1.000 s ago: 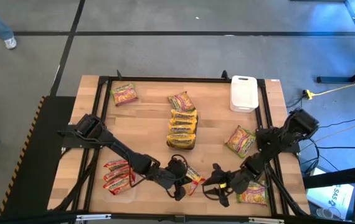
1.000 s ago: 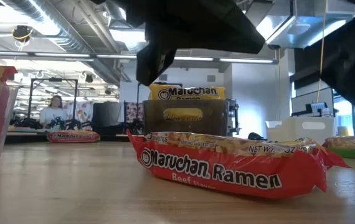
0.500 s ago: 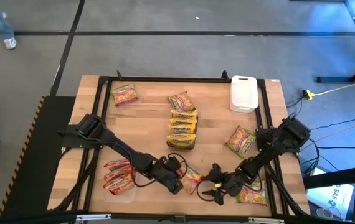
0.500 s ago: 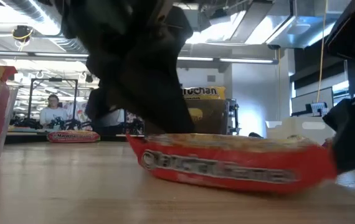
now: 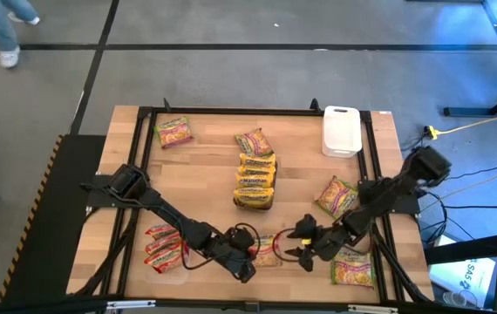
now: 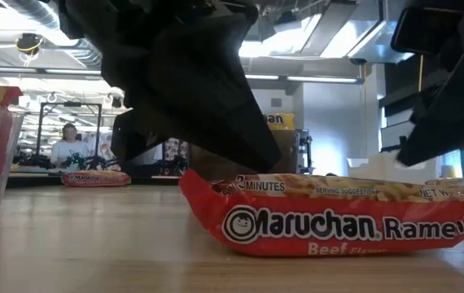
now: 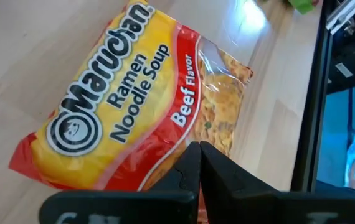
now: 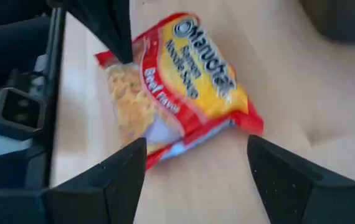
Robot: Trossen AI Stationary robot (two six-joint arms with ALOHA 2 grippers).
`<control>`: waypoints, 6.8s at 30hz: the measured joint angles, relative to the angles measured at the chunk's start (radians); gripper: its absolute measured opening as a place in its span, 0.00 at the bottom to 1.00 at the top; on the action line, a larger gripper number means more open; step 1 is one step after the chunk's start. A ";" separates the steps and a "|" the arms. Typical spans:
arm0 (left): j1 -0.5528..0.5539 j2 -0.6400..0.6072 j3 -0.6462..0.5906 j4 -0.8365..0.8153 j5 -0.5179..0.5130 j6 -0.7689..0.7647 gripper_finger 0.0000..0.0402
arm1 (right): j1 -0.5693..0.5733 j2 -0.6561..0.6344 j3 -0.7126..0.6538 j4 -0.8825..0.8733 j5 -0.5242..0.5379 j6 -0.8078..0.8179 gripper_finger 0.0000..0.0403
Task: Sort Maruchan noodles
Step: Put the red noodle pack into the transparent bin
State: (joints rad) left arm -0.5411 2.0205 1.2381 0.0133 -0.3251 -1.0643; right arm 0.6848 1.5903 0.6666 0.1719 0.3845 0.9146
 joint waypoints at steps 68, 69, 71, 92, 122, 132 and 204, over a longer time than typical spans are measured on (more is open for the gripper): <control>-0.042 0.073 -0.003 0.043 -0.130 0.236 0.00 | -0.083 0.238 0.002 0.544 -0.010 0.080 0.25; -0.048 0.060 -0.003 0.025 -0.124 0.231 0.00 | -0.083 0.237 0.003 0.547 -0.012 0.065 0.24; -0.062 0.028 -0.002 -0.018 -0.115 0.216 0.00 | -0.082 0.237 0.002 0.543 -0.018 0.030 0.23; -0.058 -0.119 0.000 0.134 -0.125 0.240 0.06 | 0.046 0.229 0.027 0.587 0.069 -0.265 0.24; 0.027 -0.111 -0.001 0.134 0.109 0.289 0.64 | 0.067 0.228 0.038 0.645 0.069 -0.336 0.24; 0.024 -0.111 -0.001 0.131 0.135 0.289 0.64 | 0.036 0.228 0.145 0.600 0.129 -0.527 0.24; -0.476 -0.402 0.000 -1.022 0.247 -0.341 0.28 | 0.145 -0.060 0.156 -0.071 0.149 -0.379 0.63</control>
State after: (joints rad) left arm -1.0168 1.6187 1.2377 -1.0088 -0.0778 -1.4054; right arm 0.8295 1.5303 0.8230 0.1008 0.5331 0.5359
